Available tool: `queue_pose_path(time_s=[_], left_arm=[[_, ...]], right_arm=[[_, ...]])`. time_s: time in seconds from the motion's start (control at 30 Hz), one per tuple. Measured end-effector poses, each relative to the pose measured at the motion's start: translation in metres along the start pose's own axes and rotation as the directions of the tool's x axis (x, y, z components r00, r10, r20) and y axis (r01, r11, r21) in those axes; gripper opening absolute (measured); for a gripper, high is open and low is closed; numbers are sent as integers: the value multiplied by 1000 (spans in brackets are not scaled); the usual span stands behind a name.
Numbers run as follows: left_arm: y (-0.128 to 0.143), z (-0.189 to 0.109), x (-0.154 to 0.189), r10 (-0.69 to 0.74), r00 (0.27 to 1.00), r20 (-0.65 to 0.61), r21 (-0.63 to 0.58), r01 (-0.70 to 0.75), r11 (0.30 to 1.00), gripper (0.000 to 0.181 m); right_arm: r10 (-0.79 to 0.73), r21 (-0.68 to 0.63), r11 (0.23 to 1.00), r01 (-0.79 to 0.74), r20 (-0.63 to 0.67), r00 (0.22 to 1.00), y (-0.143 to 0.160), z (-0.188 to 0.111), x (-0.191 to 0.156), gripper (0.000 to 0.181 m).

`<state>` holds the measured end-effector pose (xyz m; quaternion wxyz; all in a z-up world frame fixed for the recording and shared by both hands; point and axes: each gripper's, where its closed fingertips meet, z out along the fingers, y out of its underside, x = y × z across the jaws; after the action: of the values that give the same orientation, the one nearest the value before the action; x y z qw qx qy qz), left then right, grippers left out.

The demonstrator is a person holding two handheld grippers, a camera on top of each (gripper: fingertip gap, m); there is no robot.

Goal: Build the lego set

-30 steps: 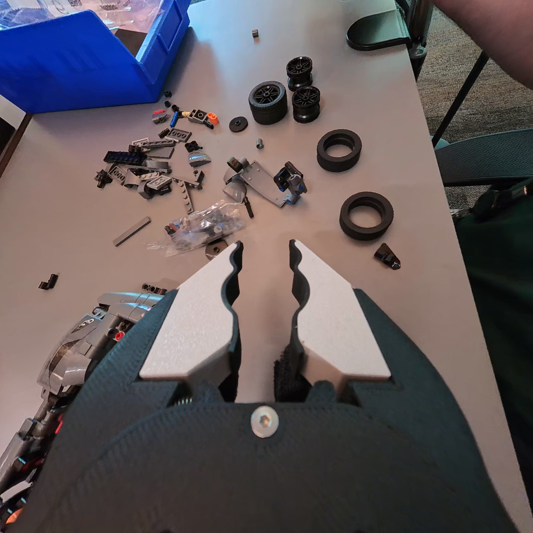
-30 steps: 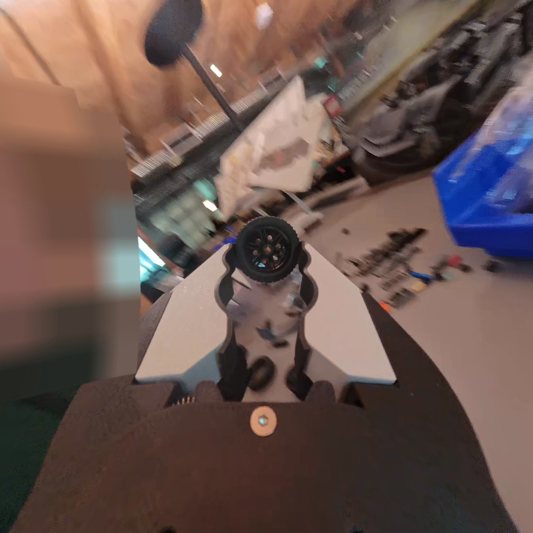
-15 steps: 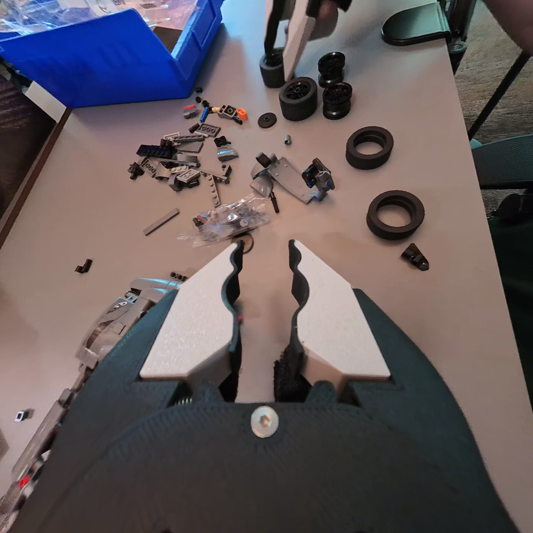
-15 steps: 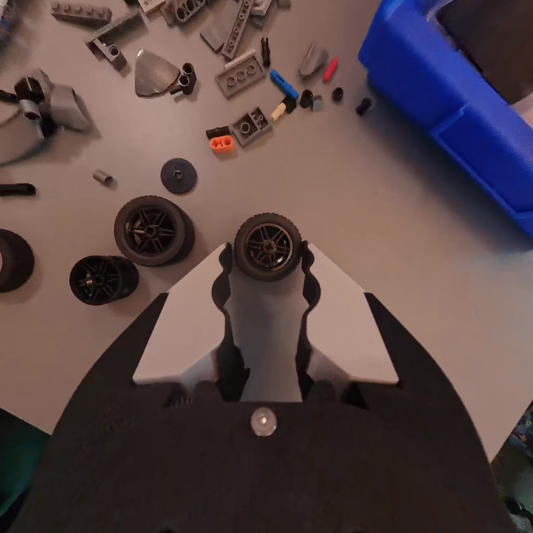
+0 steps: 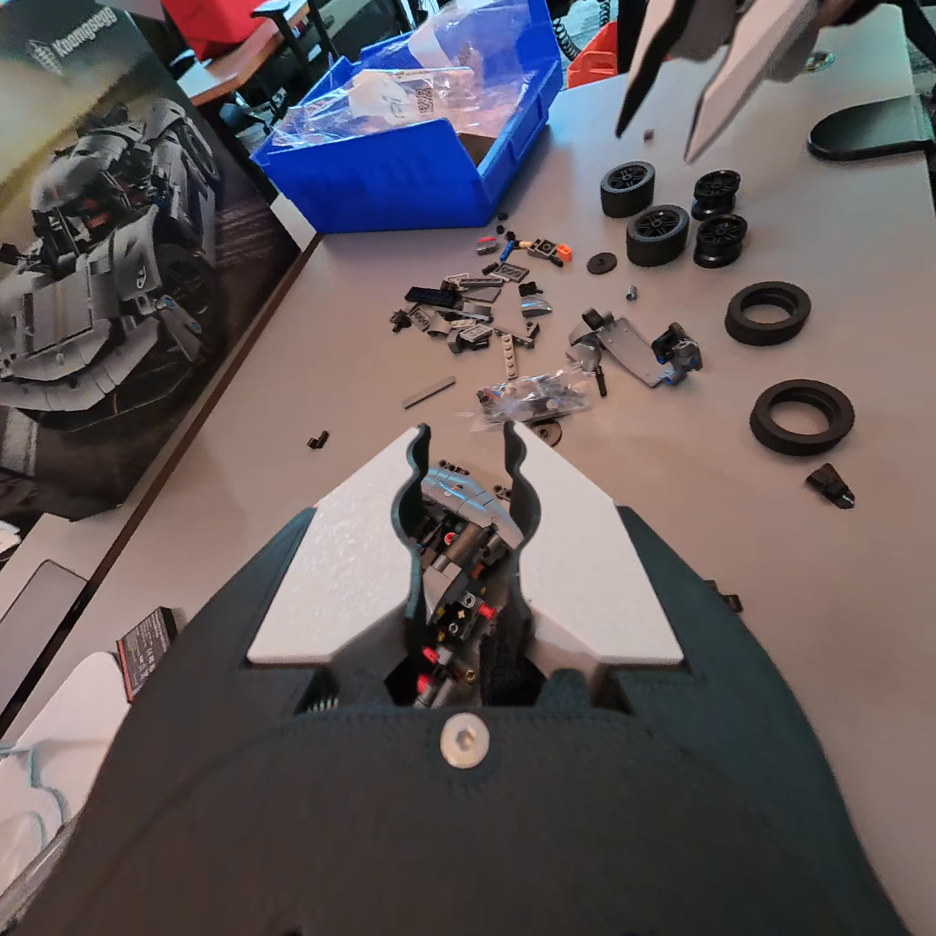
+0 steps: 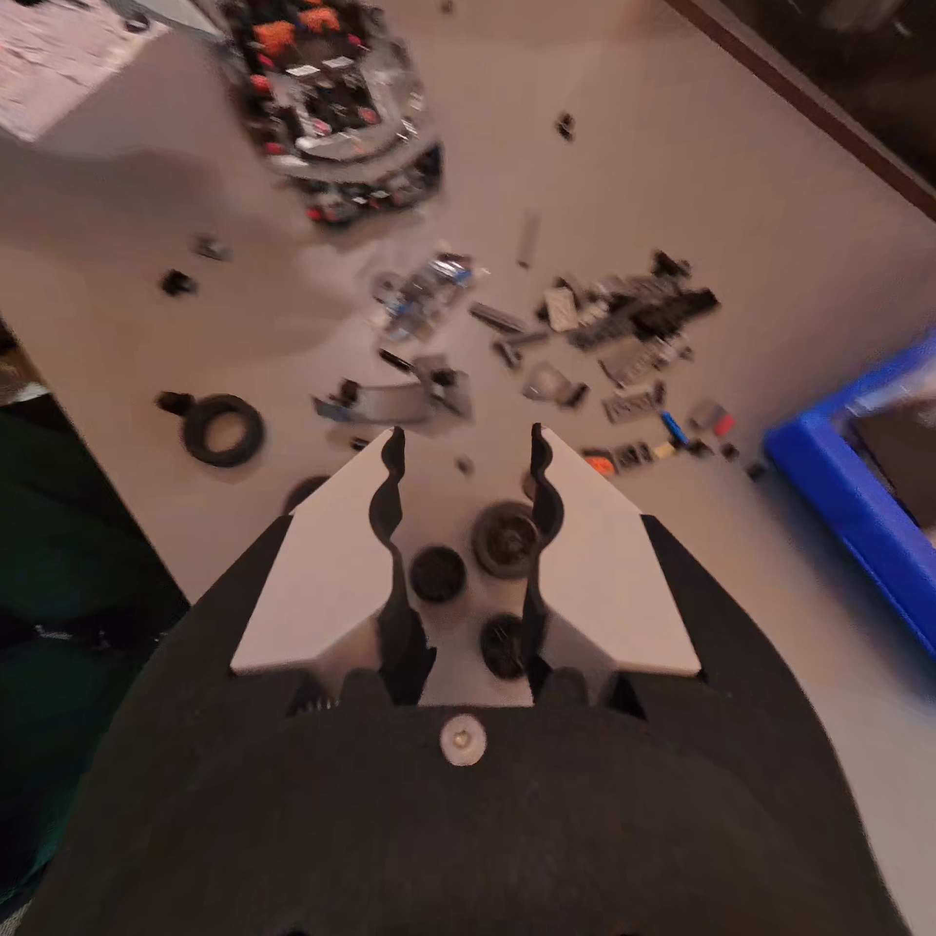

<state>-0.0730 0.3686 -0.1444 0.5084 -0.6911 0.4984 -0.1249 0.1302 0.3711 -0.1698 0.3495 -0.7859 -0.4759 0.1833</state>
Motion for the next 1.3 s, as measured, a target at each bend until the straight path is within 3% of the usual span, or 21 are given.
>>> queue_pose_path(time_s=[0.13, 0.3, 0.4, 0.5, 0.6, 0.83, 0.97, 1.07, 1.13, 1.23, 1.3], left_arm=[[3, 2, -1, 3, 1000, 7, -6, -3, 1000, 27], [6, 2, 1, 24, 1000, 7, -11, -24, 1000, 26], [5, 2, 4, 33, 999, 1, -7, -33, 999, 26], [3, 1, 8, 51, 999, -2, -5, -51, 999, 26], [0, -1, 9, 59, 998, 0, 4, -59, 998, 26], [1, 0, 8, 53, 999, 5, 4, -53, 999, 25], [3, 2, 7, 51, 999, 7, -5, -51, 999, 25], [3, 3, 7, 49, 999, 8, -7, -49, 999, 25], [3, 2, 8, 51, 999, 6, -8, -51, 999, 25], [1, 2, 9, 59, 998, 7, -8, -59, 998, 25], [0, 2, 11, 61, 998, 5, -5, -61, 998, 25]], right_arm=[[-118, -37, 992, 124, 136, 984, -29, 43, -50, 46], [-187, -165, 960, 227, 225, 956, -40, 104, -74, 44], [-248, -280, 915, 290, 176, 953, -30, 130, -67, 22], [-289, -305, 894, 328, 165, 943, -29, 138, -64, 0], [-264, -295, 904, 309, 183, 947, -32, 138, -60, 0], [-288, -323, 904, 280, 27, 957, -41, 146, -7, 0], [-260, -281, 931, 235, -55, 964, -52, 133, 5, 24], [-288, -235, 934, 268, -53, 956, -58, 101, -9, 29], [-301, -204, 931, 304, 45, 953, -51, 78, -35, 33], [-268, -206, 932, 299, 163, 949, -24, 49, -65, 58], [-238, -237, 926, 295, 240, 941, 0, 39, -81, 59]])
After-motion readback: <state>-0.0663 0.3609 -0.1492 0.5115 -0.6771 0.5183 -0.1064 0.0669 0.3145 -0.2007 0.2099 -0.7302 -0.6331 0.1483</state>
